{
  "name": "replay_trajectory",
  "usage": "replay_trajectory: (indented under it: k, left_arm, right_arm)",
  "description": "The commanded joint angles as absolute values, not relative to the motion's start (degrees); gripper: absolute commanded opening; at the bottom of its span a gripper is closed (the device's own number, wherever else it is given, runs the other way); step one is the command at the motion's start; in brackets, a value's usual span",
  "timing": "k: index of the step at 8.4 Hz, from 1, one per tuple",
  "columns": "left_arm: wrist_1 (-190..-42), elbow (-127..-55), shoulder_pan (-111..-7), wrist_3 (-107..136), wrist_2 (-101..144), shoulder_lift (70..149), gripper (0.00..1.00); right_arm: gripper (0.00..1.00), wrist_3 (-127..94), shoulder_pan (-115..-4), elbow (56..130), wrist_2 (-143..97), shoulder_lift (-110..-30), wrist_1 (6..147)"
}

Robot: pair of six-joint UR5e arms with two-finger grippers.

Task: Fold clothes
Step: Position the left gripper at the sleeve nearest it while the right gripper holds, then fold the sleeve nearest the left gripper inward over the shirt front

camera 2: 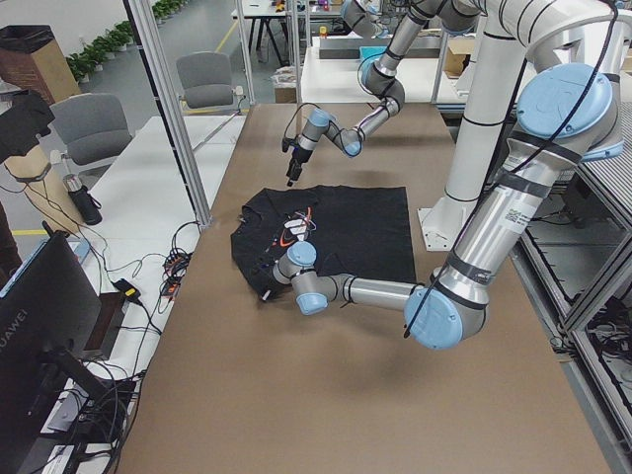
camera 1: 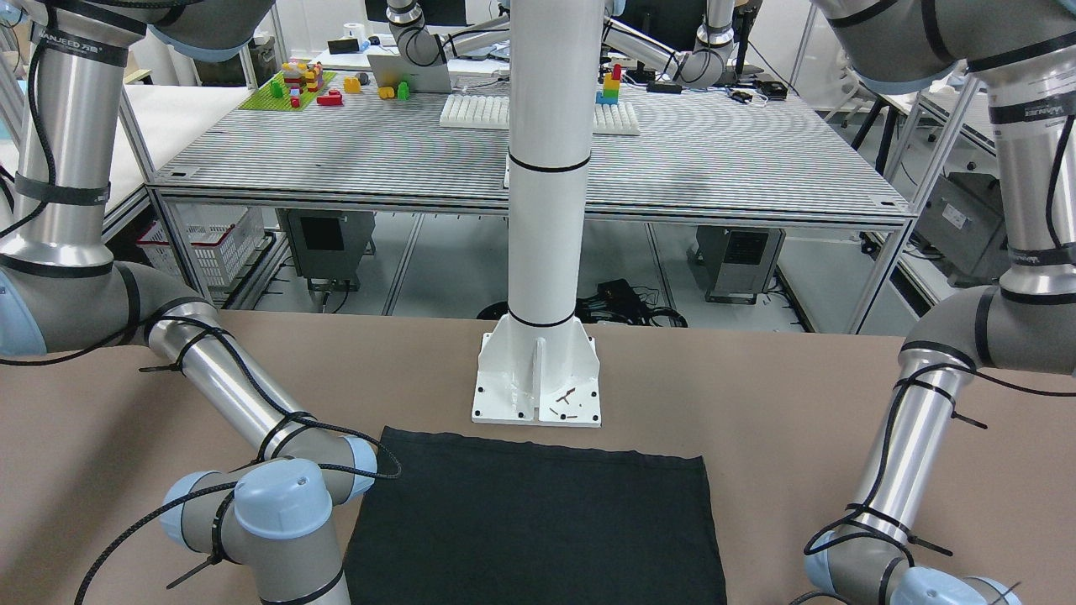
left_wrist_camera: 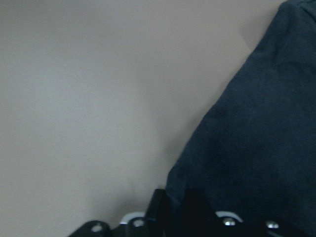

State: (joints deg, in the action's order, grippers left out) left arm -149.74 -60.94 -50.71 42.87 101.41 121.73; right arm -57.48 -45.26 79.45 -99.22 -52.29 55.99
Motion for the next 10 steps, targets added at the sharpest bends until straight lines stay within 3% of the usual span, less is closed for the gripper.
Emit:
replay_trajectory:
  k: [1,4,7,10]
  left_arm:
    - [-148.5,-63.7,-51.0,43.3,102.0,122.3,0.00]
    - [-142.4,-69.5,-52.5,43.4,104.1,122.0,0.00]
    - [-122.2,-86.7,-52.0,49.4,103.2,121.3,0.00]
    - [-117.8,-86.5,-44.1,56.7,94.5,126.1,0.00]
  right_arm:
    - [0.94,-57.4,-45.3,79.4,-99.1,-52.3,56.0]
    - [0.94,-57.4,-45.3,79.4,-99.1,-52.3,55.9]
    - [0.94,-57.4,-45.3,79.3,-99.1,-52.4,55.8]
    - [0.94,-57.4,-45.3,79.3,-99.1,-52.7,55.7]
